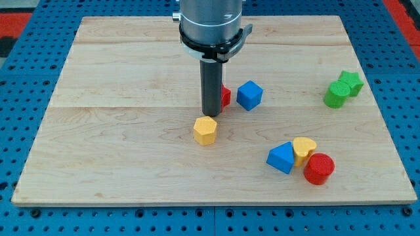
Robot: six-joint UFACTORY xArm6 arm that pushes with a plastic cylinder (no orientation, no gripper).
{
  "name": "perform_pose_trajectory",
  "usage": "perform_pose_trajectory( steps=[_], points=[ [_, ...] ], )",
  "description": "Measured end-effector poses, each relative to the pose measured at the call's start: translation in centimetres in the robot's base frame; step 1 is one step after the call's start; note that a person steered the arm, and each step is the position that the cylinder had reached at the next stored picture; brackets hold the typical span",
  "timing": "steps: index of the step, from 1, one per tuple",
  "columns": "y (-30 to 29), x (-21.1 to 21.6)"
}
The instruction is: Move your arm to the top of the green star
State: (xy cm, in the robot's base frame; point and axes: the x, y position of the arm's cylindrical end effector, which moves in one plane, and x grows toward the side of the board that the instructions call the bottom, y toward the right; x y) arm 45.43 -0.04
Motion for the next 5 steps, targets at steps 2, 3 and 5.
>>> perform_pose_trajectory(
  steps=[2, 3, 5],
  points=[
    [1.9, -8.3],
    [2.8, -10.1],
    [7.3, -8.7]
  ],
)
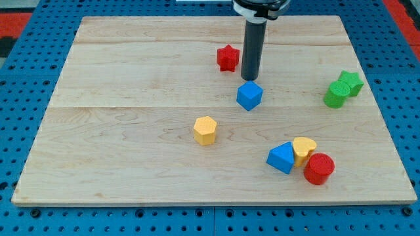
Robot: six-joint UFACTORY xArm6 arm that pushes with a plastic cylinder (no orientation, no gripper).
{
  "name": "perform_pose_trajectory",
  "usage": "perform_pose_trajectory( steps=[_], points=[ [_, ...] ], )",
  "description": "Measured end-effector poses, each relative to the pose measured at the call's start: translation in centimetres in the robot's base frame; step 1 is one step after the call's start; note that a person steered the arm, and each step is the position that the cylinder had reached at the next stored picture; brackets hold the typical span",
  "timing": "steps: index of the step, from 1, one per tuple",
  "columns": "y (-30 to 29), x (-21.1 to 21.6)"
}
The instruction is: Move your arm to the top of the green star
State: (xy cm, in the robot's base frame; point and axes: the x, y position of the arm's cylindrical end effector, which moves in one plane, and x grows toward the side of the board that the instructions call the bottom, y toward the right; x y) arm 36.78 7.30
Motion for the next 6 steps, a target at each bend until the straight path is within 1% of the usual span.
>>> perform_pose_trajectory(
  steps=[1, 2, 3, 4, 5, 6],
  points=[
    [1.3, 0.8],
    [3.3, 0.2],
    [5.9, -3.1],
    [6.5, -4.4],
    [7.4, -4.6],
    [11.5, -6.0]
  ],
)
